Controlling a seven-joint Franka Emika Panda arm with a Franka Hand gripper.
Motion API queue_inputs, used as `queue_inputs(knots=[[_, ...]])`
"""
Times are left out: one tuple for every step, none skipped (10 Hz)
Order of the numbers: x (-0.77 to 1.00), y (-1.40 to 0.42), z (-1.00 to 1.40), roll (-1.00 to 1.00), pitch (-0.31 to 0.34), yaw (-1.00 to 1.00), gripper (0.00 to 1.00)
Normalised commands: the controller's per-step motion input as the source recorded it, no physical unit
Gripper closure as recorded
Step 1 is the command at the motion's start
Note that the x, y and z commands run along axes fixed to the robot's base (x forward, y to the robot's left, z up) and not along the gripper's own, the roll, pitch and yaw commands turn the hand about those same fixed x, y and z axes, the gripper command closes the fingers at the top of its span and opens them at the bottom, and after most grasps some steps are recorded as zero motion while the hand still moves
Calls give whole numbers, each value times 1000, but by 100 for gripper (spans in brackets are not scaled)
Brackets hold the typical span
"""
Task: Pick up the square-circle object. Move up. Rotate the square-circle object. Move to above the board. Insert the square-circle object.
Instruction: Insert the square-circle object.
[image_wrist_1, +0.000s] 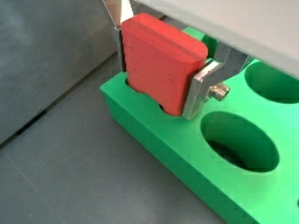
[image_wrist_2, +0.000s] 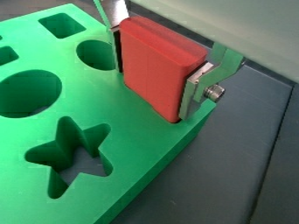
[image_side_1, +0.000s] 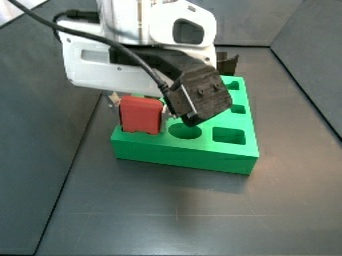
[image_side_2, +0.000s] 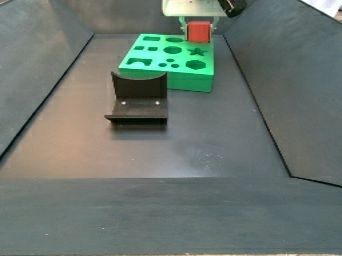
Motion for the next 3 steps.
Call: queue_inputs(knots=[[0,63,-66,-66,-66,0,100],[0,0,0,14,0,0,100],[0,0,0,3,0,0,100]])
